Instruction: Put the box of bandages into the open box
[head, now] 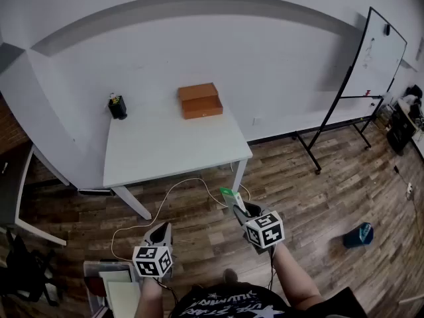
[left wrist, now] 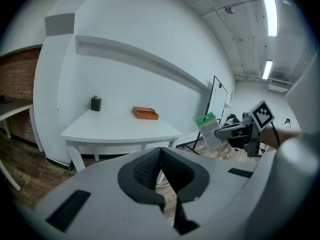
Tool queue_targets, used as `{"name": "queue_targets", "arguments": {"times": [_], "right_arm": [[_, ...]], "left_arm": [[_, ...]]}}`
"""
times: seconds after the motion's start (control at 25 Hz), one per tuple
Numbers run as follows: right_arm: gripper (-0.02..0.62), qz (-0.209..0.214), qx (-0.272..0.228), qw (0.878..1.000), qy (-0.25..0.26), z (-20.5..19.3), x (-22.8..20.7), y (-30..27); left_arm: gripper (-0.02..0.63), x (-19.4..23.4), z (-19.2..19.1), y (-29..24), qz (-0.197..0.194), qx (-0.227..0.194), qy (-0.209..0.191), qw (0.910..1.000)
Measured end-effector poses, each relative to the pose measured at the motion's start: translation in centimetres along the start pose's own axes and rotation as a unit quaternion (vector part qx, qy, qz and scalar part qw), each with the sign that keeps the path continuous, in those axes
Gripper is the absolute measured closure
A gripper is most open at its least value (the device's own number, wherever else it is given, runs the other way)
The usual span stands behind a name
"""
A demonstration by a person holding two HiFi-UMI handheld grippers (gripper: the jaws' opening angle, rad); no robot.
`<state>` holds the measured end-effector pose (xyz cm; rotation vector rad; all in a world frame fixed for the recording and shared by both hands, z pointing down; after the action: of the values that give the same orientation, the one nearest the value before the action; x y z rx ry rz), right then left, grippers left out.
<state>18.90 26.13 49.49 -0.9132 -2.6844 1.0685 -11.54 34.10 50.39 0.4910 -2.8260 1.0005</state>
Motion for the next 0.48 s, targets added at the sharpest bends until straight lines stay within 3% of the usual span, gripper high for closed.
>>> {"name": "queue_targets", "arguments": {"times": [0.48], "right_arm": [[0.482, 0.025, -0.005, 1.0, 0.004, -1.0, -6.3, 1.0]], "left_arm": [[0.586, -5.7, 1.2, -3.0, 0.01, -0.019, 0.008, 0.9997]]}}
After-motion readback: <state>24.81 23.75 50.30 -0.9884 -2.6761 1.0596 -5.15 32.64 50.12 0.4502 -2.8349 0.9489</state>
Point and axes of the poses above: the fingertips, and each gripper's own axes: y backward along the fingers, x to its left, z out of its top, the point moved 9 cm from there along y, backward along the fingers, and after that the axes turned 12 degrees about x, right-handed, at the moved point
